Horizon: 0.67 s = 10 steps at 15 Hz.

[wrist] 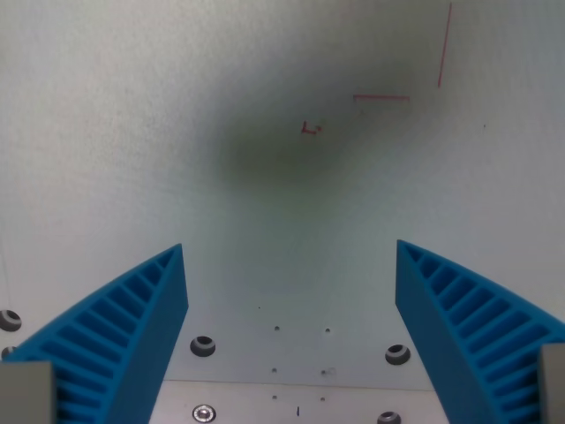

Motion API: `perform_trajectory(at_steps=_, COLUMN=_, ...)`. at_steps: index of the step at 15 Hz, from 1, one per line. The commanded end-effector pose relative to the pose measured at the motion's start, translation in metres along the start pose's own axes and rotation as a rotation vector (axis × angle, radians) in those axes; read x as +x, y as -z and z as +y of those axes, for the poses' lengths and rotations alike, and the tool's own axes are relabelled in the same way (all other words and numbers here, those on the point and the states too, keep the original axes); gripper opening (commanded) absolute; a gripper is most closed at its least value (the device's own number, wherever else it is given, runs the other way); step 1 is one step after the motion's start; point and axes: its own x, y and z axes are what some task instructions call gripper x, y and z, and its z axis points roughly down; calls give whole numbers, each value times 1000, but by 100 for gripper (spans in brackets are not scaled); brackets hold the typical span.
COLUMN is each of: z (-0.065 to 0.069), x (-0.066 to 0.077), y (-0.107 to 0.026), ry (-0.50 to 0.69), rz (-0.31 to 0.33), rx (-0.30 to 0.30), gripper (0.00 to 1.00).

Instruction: Move in base negative x

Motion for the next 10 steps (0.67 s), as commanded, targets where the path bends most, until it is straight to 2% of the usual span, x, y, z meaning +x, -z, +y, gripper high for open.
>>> perform_trajectory(at_steps=1, z=-1, x=-5, y=2, ry=0, rz=5, rx=0, gripper=100)
perform_trajectory(at_steps=10, z=-9, x=-50, y=-1, ry=0, rz=5, rx=0, gripper=100)
